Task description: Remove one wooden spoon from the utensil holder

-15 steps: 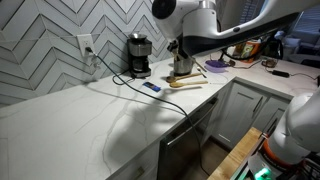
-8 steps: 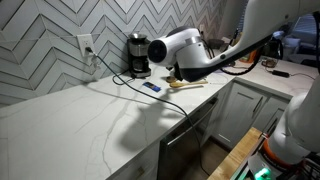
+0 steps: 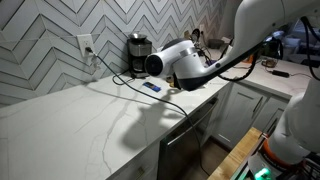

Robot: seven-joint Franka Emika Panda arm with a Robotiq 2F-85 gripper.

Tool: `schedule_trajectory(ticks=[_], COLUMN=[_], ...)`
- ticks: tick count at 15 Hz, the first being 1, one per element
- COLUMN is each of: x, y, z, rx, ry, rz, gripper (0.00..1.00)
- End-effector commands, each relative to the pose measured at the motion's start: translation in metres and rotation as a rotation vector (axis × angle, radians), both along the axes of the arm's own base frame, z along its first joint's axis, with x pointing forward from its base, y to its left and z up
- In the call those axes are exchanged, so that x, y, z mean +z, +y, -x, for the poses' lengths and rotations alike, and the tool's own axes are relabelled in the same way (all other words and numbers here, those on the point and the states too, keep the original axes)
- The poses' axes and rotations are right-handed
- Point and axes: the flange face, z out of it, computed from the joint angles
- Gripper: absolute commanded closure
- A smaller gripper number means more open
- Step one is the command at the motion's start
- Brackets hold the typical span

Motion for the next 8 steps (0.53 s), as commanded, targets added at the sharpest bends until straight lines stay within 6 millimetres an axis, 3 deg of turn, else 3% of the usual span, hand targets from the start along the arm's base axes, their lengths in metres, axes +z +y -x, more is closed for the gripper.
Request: schedule_trajectory(ticks=[1, 3, 8], x=[0.0, 0.0, -0.018], y=[0.001, 0.001, 0.013], z=[0.0, 0.0, 0.002], rx=[-0.001, -0.001, 0.028], ry=[0.0, 0.0, 0.022], rz=[0.0, 0.0, 0.057], gripper=[0.94, 0.98, 0.98])
